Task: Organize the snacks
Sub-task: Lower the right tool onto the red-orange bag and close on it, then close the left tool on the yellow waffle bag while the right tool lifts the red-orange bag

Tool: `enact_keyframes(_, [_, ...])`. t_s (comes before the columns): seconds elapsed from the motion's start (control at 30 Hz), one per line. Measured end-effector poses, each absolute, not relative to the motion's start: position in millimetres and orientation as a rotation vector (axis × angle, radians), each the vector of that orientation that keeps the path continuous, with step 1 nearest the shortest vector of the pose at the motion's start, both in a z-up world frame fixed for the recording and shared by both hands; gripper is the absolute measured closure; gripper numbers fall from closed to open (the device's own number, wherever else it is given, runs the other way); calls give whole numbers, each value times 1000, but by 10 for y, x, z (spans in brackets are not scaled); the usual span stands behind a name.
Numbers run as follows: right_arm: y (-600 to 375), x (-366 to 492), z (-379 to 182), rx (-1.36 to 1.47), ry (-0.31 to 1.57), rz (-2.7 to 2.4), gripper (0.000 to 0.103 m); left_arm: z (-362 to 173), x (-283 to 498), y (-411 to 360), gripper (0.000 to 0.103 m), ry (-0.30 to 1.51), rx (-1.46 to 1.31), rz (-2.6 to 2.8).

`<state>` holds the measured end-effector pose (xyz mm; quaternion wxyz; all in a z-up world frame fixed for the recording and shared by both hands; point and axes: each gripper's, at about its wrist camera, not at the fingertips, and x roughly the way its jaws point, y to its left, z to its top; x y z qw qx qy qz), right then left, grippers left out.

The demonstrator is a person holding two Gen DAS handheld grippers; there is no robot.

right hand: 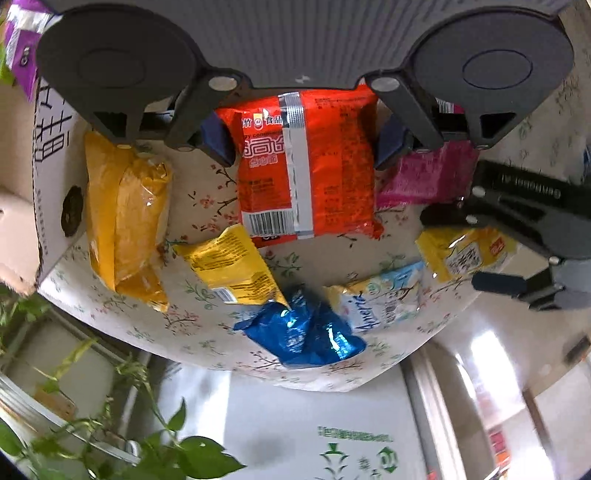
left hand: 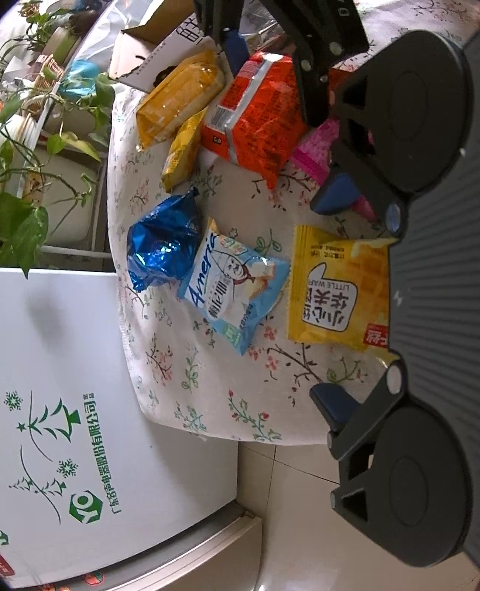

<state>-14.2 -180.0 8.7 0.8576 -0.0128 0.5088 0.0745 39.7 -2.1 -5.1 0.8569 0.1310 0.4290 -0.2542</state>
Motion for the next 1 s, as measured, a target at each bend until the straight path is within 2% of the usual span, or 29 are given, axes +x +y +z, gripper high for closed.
enact_keyframes(0.37, [-1737, -180, 71, -50, 1060, 132, 18, -84, 409, -24, 0, 903, 255, -535])
enact_keyframes(0.5, [-1760, -181, 90, -42, 1051, 127, 26, -80, 390, -24, 1, 902, 261, -537])
enact_keyframes(0.57, [-1789, -178, 101, -30, 1051, 125, 28, -65, 386, -20, 5, 907, 258, -539])
enact_keyframes(0.6, [-1798, -176, 105, -25, 1051, 124, 28, -56, 375, -20, 10, 904, 258, -540])
enact_keyframes(0.67, [-1802, -180, 113, -22, 1052, 121, 29, -23, 344, -14, 22, 898, 251, -535])
enact_keyframes(0.73, [-1803, -189, 127, -16, 1051, 118, 29, 8, 326, 7, 39, 902, 233, -533])
enact_keyframes(0.83, [-1818, -209, 165, 1, 1042, 106, 29, 42, 292, 40, 49, 910, 213, -514])
enact_keyframes(1.0, [-1879, -304, 288, 47, 1015, 89, 29, 90, 207, 126, 51, 900, 153, -470])
